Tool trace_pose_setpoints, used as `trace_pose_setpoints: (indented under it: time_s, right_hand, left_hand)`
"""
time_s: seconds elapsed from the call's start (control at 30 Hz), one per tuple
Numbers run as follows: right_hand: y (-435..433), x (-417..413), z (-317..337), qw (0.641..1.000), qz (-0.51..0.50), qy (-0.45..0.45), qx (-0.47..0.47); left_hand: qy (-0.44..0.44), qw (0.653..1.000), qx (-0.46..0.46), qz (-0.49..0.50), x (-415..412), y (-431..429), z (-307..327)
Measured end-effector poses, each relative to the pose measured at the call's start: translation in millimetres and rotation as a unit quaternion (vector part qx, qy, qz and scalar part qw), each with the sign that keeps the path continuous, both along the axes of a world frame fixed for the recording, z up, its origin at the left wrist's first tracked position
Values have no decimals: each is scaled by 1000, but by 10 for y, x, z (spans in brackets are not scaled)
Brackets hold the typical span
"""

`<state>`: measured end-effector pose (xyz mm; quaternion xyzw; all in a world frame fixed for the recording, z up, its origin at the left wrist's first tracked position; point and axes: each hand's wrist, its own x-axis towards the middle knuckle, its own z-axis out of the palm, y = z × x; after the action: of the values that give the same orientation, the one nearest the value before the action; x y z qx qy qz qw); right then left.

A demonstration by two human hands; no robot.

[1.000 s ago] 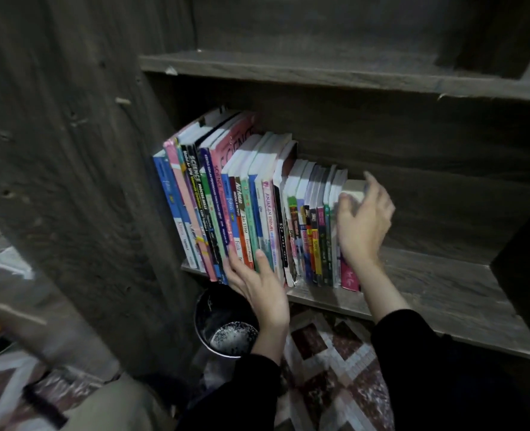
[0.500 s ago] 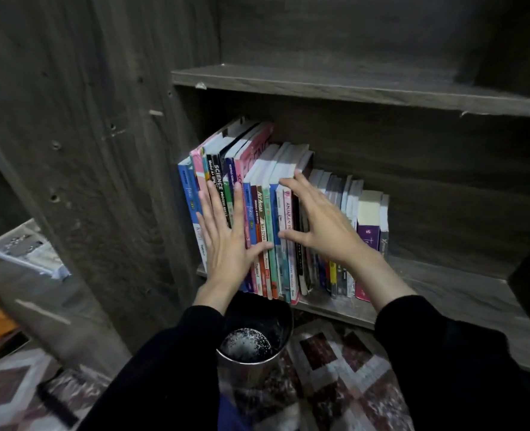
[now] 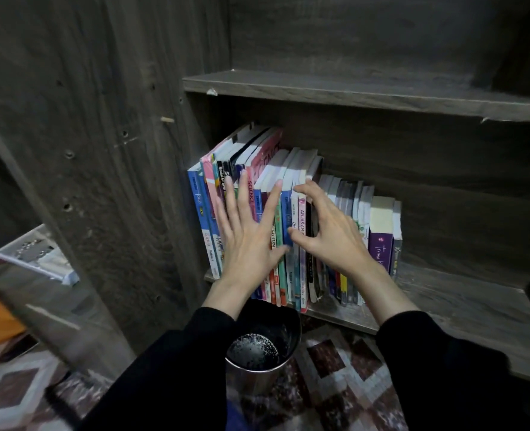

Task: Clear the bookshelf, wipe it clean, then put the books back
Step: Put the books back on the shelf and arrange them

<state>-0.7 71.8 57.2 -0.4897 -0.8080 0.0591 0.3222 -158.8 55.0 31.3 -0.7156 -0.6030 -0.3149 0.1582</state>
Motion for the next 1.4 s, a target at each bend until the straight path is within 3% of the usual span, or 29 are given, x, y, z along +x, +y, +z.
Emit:
trace_pose_setpoints:
  time_s: [0.3, 0.8, 0.9, 0.97, 1.03, 1.1, 1.2, 1.27, 1.4]
  right_hand:
    - [-47, 11, 53, 999, 12, 27, -23]
    - [-51, 52, 97, 999, 16, 5, -35]
    - [-46, 39, 100, 1000, 13, -6, -28]
    - [-23, 12, 89, 1000, 8, -13, -13]
    - [10, -56, 100, 1000, -4, 4, -12]
    - [26, -167, 158, 999, -32, 33, -13]
    - [3, -419, 331, 996, -47, 22, 76]
    - [9, -613, 454, 992, -15, -34, 124]
    - [126, -857, 564, 983, 15, -140, 118]
  left_hand:
    - [36, 997, 45, 42, 21, 40, 185]
    - [50, 996, 10, 78, 142, -12, 227]
    - [-6, 1000, -20, -18, 57, -102, 164]
    - [-120, 991, 6, -64, -79, -216, 108]
    - [-257, 965, 19, -42, -253, -285, 118]
    - [-321, 947, 19, 4, -437, -246, 216]
    - [-294, 956, -14, 17, -616, -114, 430]
    - [-260, 964, -54, 15, -677, -24, 520]
    - [-243, 962, -126, -13, -779, 116, 528]
